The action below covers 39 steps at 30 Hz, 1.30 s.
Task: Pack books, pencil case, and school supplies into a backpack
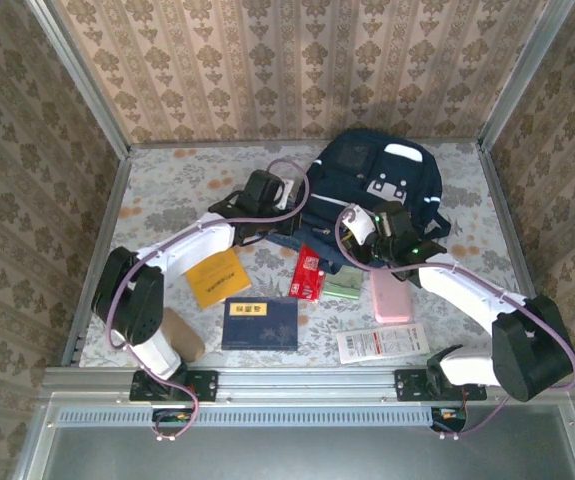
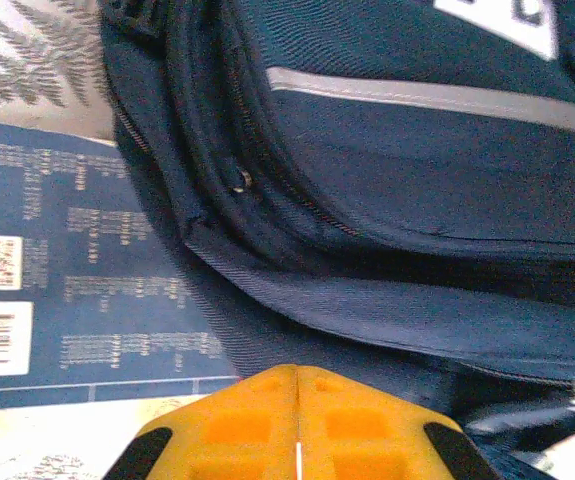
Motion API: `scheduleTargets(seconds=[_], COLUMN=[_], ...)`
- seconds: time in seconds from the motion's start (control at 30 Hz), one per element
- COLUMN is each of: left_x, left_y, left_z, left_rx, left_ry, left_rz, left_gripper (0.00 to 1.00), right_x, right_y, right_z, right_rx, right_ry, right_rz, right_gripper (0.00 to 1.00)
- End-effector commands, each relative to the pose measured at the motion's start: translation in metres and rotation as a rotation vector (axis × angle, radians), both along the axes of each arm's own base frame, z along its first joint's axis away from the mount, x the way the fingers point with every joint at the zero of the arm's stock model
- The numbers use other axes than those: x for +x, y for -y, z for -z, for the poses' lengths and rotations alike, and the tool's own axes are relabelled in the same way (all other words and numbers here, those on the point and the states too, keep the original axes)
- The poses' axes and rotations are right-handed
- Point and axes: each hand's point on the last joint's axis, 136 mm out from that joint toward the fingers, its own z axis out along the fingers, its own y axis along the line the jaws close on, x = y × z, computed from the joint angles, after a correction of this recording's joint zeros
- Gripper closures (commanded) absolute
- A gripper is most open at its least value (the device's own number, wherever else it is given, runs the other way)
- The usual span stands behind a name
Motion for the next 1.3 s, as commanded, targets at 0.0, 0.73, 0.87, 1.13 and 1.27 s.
scheduleTargets(seconds=[0.0, 0.73, 0.87, 1.13, 1.27], left_x=[-0.015, -0.056, -0.062, -0.071, -0.071], left_y=[0.008, 0.046, 0.042, 0.039, 0.036], left_z=[-0.043, -0.037, -0.033, -0.021, -0.015], left_rx=[-0.176, -0.339, -0.318, -0.265, -0.233], left_ry=[0.025, -0.177, -0.181, -0.188, -0.184], left_rz=[0.136, 0.432, 0.435, 0.444, 0.442], left_gripper=[0.69, 0.48, 0.51, 0.53, 0.54], right_x=[-0.007, -0.019, -0.016, -0.014, -0.015], right_y=[-0.018, -0.027, -0.025, -0.025, -0.025], right_z=[-0.041, -0.054, -0.054, -0.056, -0.059], right_rx=[0.088, 0.144, 0.137, 0.143, 0.146], right_ry=[0.116, 0.139, 0.147, 0.153, 0.162], right_rz=[-0.108, -0.173, -0.161, -0.155, -0.156], right_gripper=[1.00, 1.00, 1.00, 1.00, 1.00])
